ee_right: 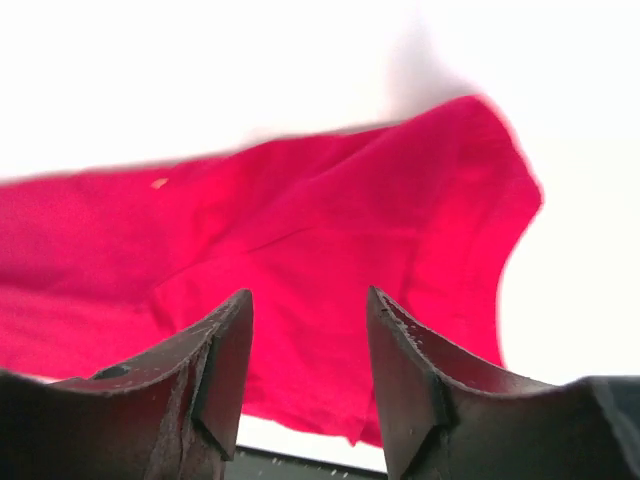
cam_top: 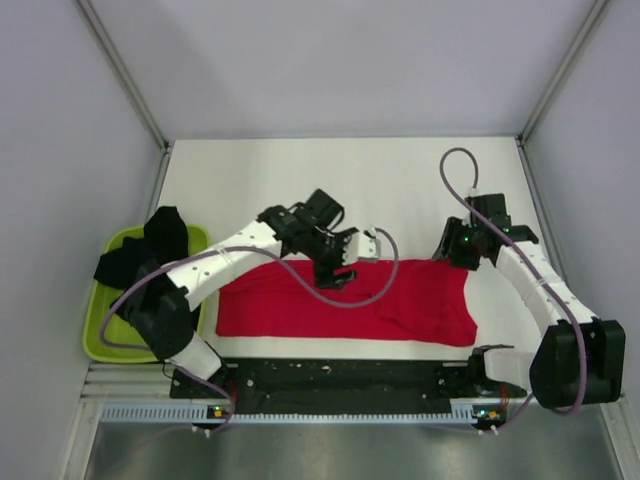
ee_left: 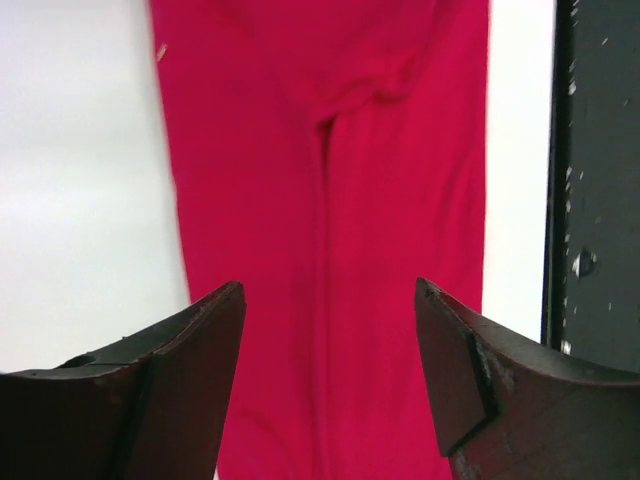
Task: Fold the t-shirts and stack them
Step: Fold the other side of the tshirt into a rectangle, then rotate the tshirt 90 degrees
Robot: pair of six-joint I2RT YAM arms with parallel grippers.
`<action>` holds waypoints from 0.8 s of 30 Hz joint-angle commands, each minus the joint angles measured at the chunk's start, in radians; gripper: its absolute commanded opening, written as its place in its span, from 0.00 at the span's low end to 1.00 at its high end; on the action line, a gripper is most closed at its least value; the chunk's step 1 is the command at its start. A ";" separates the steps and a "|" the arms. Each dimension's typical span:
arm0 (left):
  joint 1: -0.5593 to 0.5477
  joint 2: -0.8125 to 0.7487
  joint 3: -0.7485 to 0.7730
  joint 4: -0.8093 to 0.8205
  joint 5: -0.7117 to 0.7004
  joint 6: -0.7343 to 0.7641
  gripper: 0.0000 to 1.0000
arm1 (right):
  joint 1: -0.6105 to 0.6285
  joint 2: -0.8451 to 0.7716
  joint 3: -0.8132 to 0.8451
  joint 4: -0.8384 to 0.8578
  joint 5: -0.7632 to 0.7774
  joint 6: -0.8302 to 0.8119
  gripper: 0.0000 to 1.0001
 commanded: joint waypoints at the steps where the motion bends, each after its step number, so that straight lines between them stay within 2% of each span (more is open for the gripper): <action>1: -0.188 0.092 -0.028 0.255 -0.066 -0.075 0.74 | -0.140 0.052 -0.039 0.138 0.098 -0.035 0.52; 2: -0.230 0.118 -0.029 0.293 -0.094 -0.080 0.75 | -0.178 0.072 -0.047 0.174 0.084 -0.034 0.53; 6: -0.340 0.233 -0.002 0.364 -0.193 -0.089 0.76 | -0.197 0.184 -0.057 0.290 0.061 -0.044 0.52; 10: -0.373 0.294 0.034 0.378 -0.212 -0.103 0.75 | -0.198 0.282 -0.060 0.352 0.017 -0.058 0.48; 14: -0.391 0.327 0.014 0.373 -0.180 -0.071 0.70 | -0.200 0.324 -0.079 0.401 0.004 -0.048 0.36; 16: -0.394 0.351 0.008 0.367 -0.183 -0.063 0.58 | -0.209 0.342 -0.079 0.404 0.015 -0.045 0.26; 18: -0.394 0.367 0.006 0.365 -0.200 -0.069 0.36 | -0.224 0.356 -0.077 0.401 0.026 -0.041 0.15; 19: -0.394 0.367 0.005 0.361 -0.201 -0.069 0.22 | -0.232 0.360 -0.076 0.404 0.031 -0.041 0.08; 20: -0.394 0.364 0.003 0.353 -0.194 -0.065 0.13 | -0.240 0.367 -0.073 0.404 0.032 -0.043 0.01; 21: -0.394 0.362 0.000 0.346 -0.181 -0.060 0.02 | -0.244 0.376 -0.064 0.409 0.029 -0.051 0.00; 24: -0.394 0.363 0.001 0.327 -0.149 -0.045 0.00 | -0.244 0.443 -0.018 0.447 -0.021 -0.064 0.00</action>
